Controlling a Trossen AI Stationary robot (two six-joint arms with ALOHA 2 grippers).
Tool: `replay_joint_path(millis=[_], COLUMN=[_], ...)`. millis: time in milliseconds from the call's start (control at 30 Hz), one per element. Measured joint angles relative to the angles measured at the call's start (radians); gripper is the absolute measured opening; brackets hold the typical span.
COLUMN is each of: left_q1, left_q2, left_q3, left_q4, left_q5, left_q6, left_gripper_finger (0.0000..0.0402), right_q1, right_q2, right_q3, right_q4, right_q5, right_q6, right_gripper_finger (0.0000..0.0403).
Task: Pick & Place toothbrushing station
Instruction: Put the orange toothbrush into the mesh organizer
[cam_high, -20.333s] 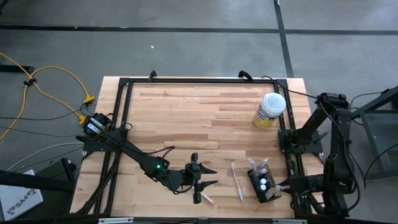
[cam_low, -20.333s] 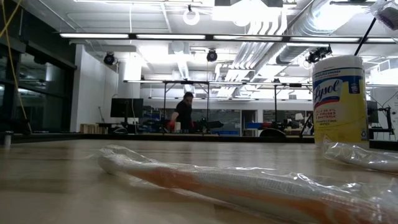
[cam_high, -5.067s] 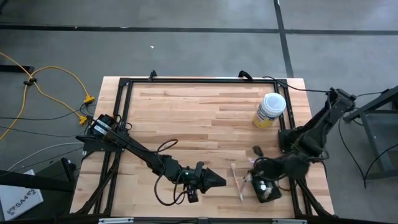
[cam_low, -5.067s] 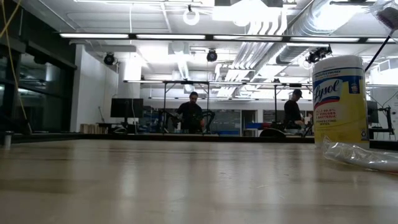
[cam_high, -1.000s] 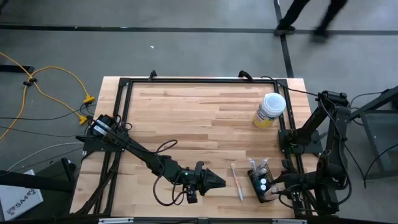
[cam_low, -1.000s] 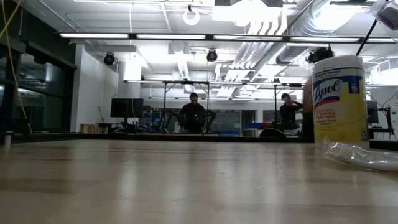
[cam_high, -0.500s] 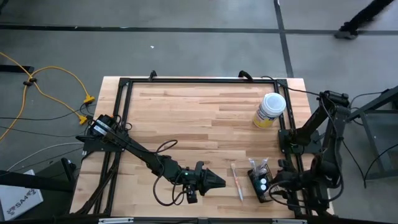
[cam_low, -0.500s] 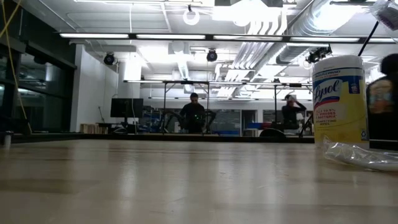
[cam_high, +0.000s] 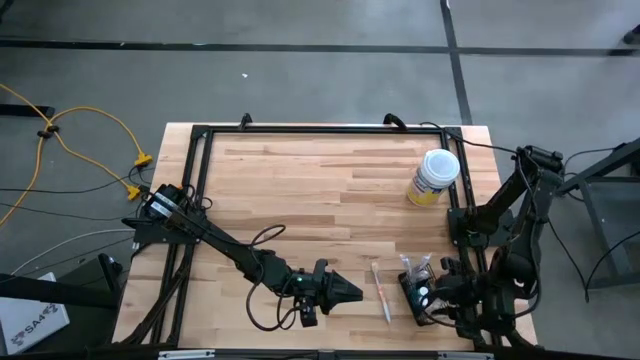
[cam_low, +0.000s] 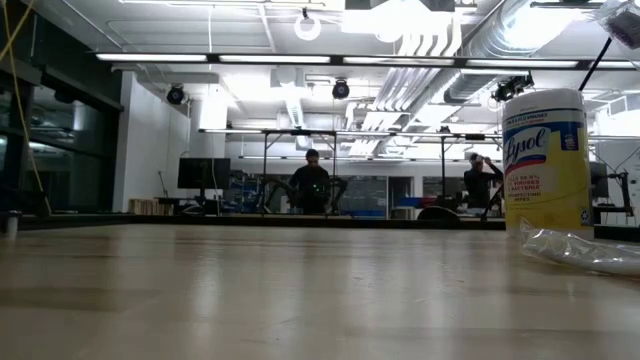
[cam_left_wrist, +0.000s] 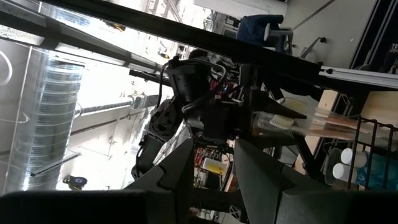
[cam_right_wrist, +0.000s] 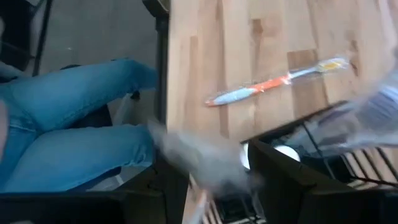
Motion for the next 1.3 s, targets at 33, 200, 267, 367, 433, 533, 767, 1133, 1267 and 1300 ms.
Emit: replay_joint_path(millis=[33, 200, 267, 367, 433, 533, 767, 1133, 1267, 1300], left_q1=[0.000, 0.000, 0.000, -0.002, -0.006, -0.008, -0.014, -0.021, -0.023, -0.023], left_q2=[0.000, 0.000, 0.000, 0.000, 0.000, 0.000, 0.000, 0.000, 0.001, 0.001], left_q3=[0.000, 0.000, 0.000, 0.000, 0.000, 0.000, 0.000, 0.000, 0.000, 0.000], left_q4=[0.000, 0.000, 0.000, 0.000, 0.000, 0.000, 0.000, 0.030, 0.018, 0.009], left_q5=[0.000, 0.000, 0.000, 0.000, 0.000, 0.000, 0.000, -0.121, -0.241, -0.277], left_q6=[0.000, 0.000, 0.000, 0.000, 0.000, 0.000, 0.000, -0.149, -0.250, -0.275], left_gripper_finger=[0.0108, 0.0108, 0.0108, 0.0108, 0.0108, 0.0108, 0.0108, 0.0108, 0.0108, 0.0108], right_q1=[-0.003, -0.025, -0.032, -0.035, -0.035, -0.035, -0.035, -0.148, -0.200, -0.211], right_q2=[-0.001, -0.019, -0.033, -0.057, -0.072, -0.090, -0.110, -0.130, -0.130, -0.130], right_q3=[0.000, 0.000, 0.000, 0.000, 0.000, 0.000, 0.000, 0.000, 0.000, 0.000], right_q4=[0.012, 0.053, 0.049, 0.050, 0.050, 0.050, 0.061, 0.220, 0.224, 0.225], right_q5=[-0.005, -0.059, -0.071, -0.073, -0.072, -0.069, -0.048, -0.161, -0.220, -0.231], right_q6=[-0.012, -0.051, -0.051, -0.051, -0.052, -0.060, -0.096, -0.341, -0.398, -0.414], right_gripper_finger=[0.0154, 0.0152, 0.0152, 0.0152, 0.0152, 0.0152, 0.0152, 0.0152, 0.0152, 0.0152])
